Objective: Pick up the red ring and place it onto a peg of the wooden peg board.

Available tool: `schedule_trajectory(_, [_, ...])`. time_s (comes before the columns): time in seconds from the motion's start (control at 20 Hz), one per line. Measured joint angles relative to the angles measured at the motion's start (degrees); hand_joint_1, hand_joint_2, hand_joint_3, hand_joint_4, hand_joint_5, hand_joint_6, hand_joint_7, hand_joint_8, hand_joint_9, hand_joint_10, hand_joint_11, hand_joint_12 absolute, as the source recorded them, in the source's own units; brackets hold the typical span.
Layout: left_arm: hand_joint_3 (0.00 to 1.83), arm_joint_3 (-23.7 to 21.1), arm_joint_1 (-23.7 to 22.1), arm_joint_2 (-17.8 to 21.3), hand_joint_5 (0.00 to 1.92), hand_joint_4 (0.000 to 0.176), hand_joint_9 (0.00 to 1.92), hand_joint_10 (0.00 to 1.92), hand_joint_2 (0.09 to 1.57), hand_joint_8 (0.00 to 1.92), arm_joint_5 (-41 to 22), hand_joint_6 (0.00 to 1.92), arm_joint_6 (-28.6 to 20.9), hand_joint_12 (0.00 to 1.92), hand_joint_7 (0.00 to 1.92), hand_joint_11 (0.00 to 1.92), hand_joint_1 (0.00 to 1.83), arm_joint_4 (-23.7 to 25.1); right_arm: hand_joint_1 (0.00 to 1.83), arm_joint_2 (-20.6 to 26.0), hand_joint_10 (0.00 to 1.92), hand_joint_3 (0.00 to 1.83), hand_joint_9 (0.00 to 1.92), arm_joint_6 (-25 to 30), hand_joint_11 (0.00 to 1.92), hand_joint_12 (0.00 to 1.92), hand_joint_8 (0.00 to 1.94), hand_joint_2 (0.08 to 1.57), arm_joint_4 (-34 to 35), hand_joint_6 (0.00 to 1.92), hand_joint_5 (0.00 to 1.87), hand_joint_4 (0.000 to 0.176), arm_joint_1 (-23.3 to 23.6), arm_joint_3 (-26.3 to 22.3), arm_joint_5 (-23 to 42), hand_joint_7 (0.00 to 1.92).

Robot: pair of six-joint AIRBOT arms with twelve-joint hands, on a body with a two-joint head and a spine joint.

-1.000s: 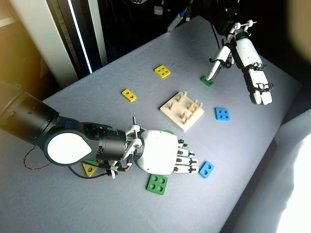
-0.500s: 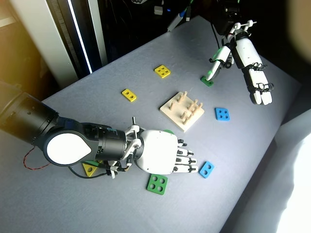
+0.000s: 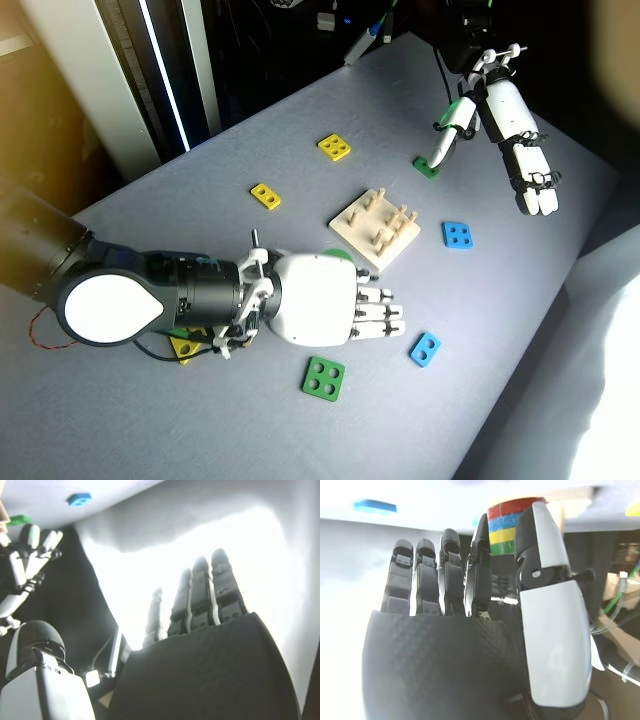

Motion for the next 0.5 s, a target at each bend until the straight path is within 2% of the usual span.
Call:
schedule_trajectory(0.15, [0.00,0.13,0.11,0.00,0.00,0.176,0.00,0.00,0.91,0.00,0.11,0.00,0.00,0.00,0.00,0.00,0.25,-0.59,1.07,0.28,0.00,0.00,0.03,0.02,0.00,0.00,0.00,1.23,-0.04,1.32,0.77,0.000,0.68,-1.22,1.90,0.28])
schedule_trajectory(0.3, [0.00,0.17,0.11,0.00,0.00,0.176,0.00,0.00,0.90,0.00,0.02,0.00,0.02,0.00,0.00,0.00,0.26,-0.48,1.03,0.28,0.01,0.00,0.07,0.00,0.00,0.00,0.00,1.22,-0.98,1.31,0.79,0.000,1.66,-2.16,2.69,0.30])
schedule_trajectory(0.45, [0.00,0.24,0.11,0.00,0.00,0.174,0.00,0.00,0.91,0.00,0.17,0.00,0.02,0.00,0.00,0.00,0.27,-0.52,1.06,0.26,0.01,0.00,0.07,0.02,0.02,0.02,0.01,1.21,-1.97,1.29,0.79,0.000,3.26,-3.32,2.97,0.29])
schedule_trajectory(0.5, [0.00,0.42,0.11,0.00,0.00,0.169,0.00,0.00,0.90,0.00,0.22,0.00,0.00,0.00,0.00,0.00,0.26,-0.57,1.07,0.22,0.01,0.01,0.10,0.02,0.00,0.19,0.00,1.20,-2.69,1.27,0.81,0.000,3.58,-3.74,3.23,0.34])
